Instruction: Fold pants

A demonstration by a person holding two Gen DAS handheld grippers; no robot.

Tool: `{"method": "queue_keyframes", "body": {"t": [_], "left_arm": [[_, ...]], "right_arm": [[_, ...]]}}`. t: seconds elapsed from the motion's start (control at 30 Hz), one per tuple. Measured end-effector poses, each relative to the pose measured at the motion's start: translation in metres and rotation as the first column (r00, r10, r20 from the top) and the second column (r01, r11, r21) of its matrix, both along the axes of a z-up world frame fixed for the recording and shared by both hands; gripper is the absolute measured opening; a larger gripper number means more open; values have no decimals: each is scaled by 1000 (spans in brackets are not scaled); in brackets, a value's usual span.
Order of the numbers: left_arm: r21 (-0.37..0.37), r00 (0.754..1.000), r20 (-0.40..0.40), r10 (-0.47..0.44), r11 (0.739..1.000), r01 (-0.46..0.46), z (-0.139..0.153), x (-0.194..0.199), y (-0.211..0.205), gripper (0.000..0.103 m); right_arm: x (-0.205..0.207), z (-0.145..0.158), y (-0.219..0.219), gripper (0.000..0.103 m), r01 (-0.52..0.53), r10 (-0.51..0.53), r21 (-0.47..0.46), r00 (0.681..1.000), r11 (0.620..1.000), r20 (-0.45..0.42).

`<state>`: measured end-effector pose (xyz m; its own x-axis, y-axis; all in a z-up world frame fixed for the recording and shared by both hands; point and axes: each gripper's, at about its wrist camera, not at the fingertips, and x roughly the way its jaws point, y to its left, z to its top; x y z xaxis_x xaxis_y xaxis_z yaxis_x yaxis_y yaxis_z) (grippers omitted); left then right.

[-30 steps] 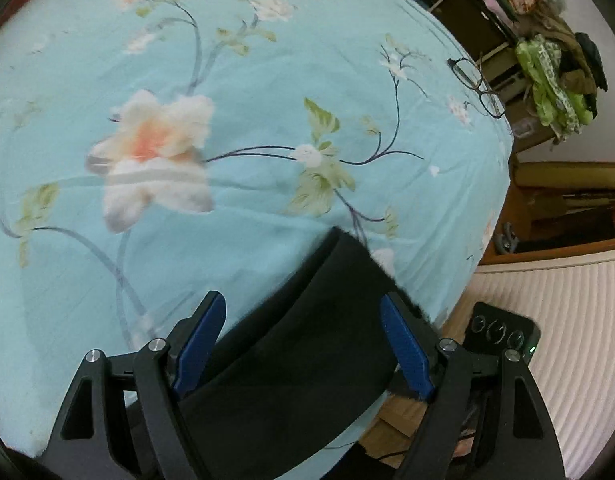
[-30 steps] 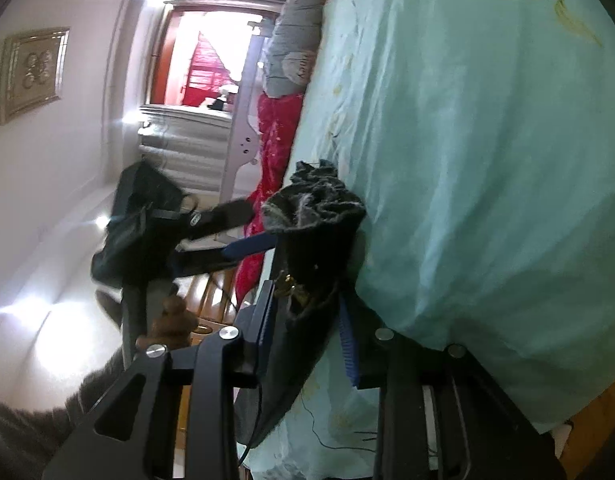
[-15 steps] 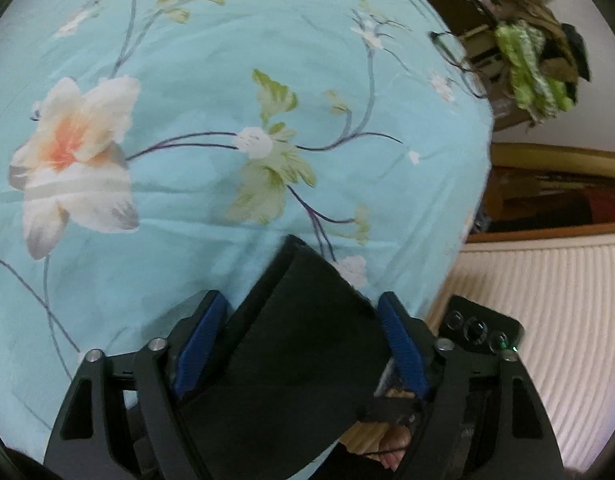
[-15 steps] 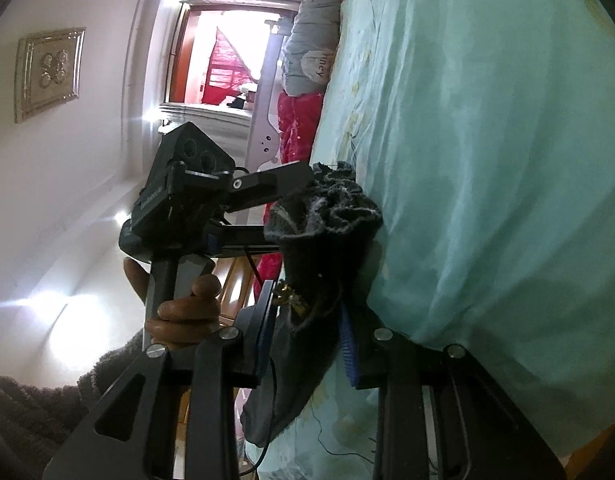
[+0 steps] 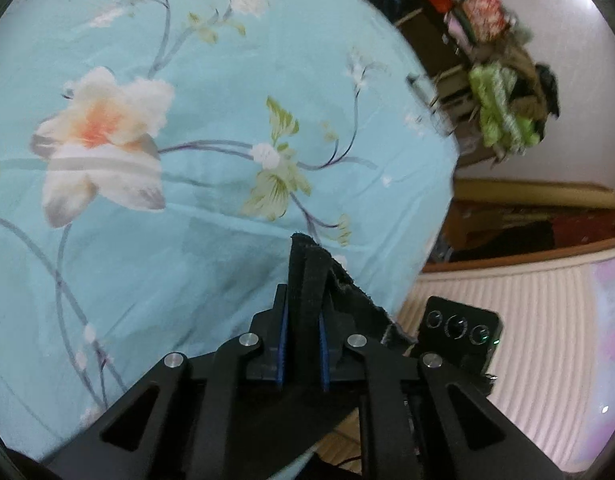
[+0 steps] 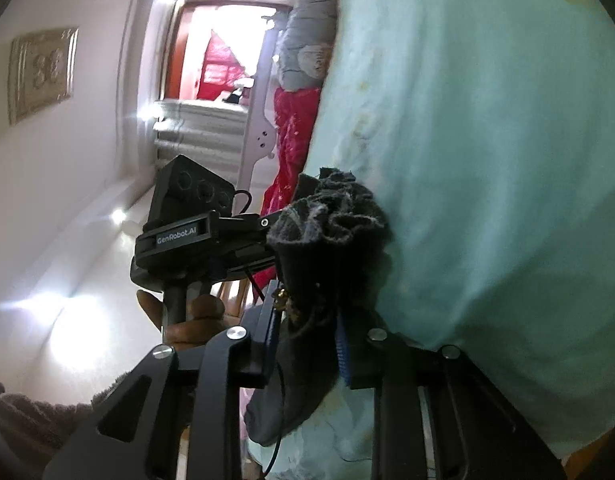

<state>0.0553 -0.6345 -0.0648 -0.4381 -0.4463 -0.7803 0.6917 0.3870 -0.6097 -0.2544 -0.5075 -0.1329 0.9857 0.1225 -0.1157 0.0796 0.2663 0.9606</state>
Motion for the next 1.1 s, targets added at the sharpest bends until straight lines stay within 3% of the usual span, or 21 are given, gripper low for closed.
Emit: {"method": "queue_keyframes", "body": {"t": [0.27,0.47,0.57,0.63,0.7,0.8,0.83,0.9,0.97,1.03,1.1], "left_arm": [[-131,994,-45,101,986,-107,53,17,68,11],[-172,972,-84,221,957,-233,68,38,164,12],[-157,943,-110,314,931,-328,54,53,227,13],[-116,910,-119,398,904,-411,36,61,268,16],[-54,870,-126,477,872,-486,14,68,304,17],[26,799,-185,573,815,-579,-11,77,346,17],[28,783,-197,589,802,-596,-13,77,354,17],[6,763,-193,616,779,-627,-9,78,370,17],[-23,757,-187,626,767,-641,-3,77,381,22],[-45,745,-192,639,752,-657,2,74,391,44],[-80,736,-202,646,738,-670,7,65,395,59]], "right_arm": [[25,53,28,28,-98,99,-147,995,984,-4],[68,91,76,28,-246,243,-249,969,937,-45],[101,95,113,28,-360,346,-273,933,892,-101],[125,88,140,29,-438,410,-260,898,860,-158],[152,74,167,33,-516,461,-241,852,822,-250],[183,56,198,45,-567,450,-230,794,791,-410],[186,58,203,48,-568,437,-247,790,785,-430],[190,73,212,67,-590,437,-286,778,755,-451],[183,93,215,70,-613,443,-321,765,721,-466],[171,111,213,70,-609,436,-368,777,703,-453],[149,123,197,75,-551,402,-394,823,735,-401]]}}
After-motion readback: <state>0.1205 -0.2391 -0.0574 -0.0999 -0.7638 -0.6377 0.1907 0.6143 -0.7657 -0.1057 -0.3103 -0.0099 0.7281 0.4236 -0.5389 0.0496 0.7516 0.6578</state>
